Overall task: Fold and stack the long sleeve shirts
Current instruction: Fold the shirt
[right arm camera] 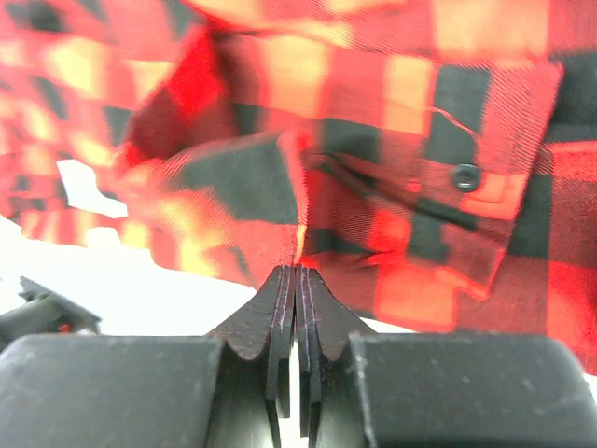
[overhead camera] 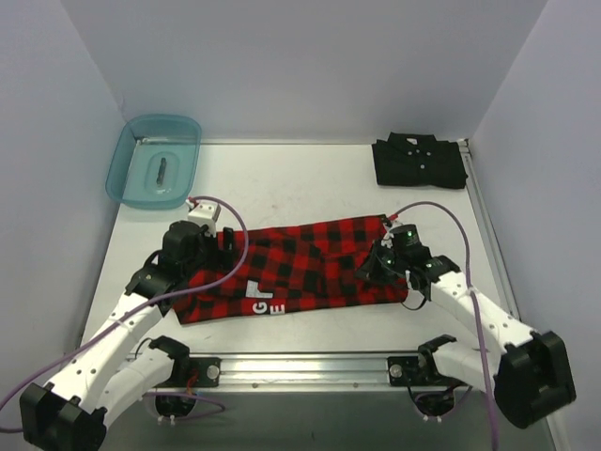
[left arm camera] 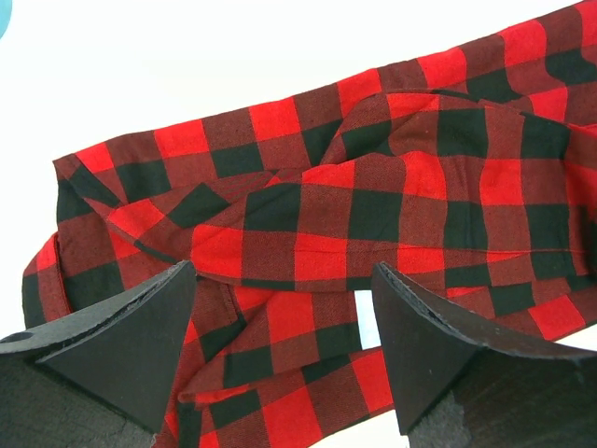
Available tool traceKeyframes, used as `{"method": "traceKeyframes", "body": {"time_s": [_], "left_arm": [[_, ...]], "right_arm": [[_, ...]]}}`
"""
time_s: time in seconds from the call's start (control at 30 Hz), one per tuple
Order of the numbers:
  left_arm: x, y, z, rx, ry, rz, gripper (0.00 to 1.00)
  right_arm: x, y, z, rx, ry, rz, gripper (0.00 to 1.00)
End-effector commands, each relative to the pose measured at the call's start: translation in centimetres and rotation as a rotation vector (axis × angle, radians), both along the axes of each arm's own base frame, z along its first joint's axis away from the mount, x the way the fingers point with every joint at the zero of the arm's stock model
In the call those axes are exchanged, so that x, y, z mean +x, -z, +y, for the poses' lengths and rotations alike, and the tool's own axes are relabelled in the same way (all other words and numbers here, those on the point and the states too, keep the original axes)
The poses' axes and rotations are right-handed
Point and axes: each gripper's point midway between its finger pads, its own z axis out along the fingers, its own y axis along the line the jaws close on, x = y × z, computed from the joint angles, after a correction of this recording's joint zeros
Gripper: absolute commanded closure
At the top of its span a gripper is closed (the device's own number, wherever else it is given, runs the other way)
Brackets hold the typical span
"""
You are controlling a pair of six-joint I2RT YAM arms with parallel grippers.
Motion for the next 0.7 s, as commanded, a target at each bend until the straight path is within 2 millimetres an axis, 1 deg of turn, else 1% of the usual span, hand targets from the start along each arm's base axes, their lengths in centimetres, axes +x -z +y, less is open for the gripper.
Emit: {"method": "traceKeyframes", "body": {"time_s": [0.0,0.1,0.13,0.17,0.2,0.23,0.27,0.4,0.47,0.6,0.67], "left_arm": [[0.3,-0.7,-0.5,-0.009,0.022,-0.023,0.15],[0.3,-0.8,-0.4,-0.009,0.023,-0.027,0.15],[0.2,-0.8,-0.4,-0.009,0.025,-0.029,0.15],[0.2,-0.8,-0.5,-0.01,0.026,-0.028,0.15],[0.2,-0.9,-0.6,-0.015,0.033,-0.031,0.15],[0.1,-1.0,-0.6,-0.018,0.037,-0.031,0.15],[0.1,-1.0,-0.7,-0.022,0.041,-0.033,0.15],[0.0,-0.9,-0.6,-0.021,0.038,-0.035,0.15],[0.0,-0.8,-0.6,-0.021,0.035,-0.031,0.15],[0.1,-0.8,-0.6,-0.02,0.03,-0.028,0.14],[0.1,-0.7,-0.6,-0.02,0.029,-0.025,0.15]], "right_arm": [[0.0,-5.6,0.7,0.043,-0.063,-0.095,1.0],[-1.0,-8.3,0.9,0.062,-0.105,-0.124,1.0],[-0.9,-10.0,1.1,0.077,-0.117,-0.151,1.0],[-1.6,-10.5,1.0,0.079,-0.131,-0.143,1.0],[-1.9,-11.1,1.2,0.088,-0.142,-0.146,1.0],[-2.2,-12.2,1.4,0.107,-0.158,-0.155,1.0],[-2.9,-12.3,1.3,0.107,-0.167,-0.133,1.0],[-5.0,-13.9,1.8,0.163,-0.212,-0.131,1.0],[-6.3,-14.4,1.9,0.177,-0.241,-0.112,1.0],[-8.4,-15.5,1.7,0.193,-0.277,-0.122,1.0],[-9.3,-15.6,1.7,0.194,-0.29,-0.103,1.0]]}}
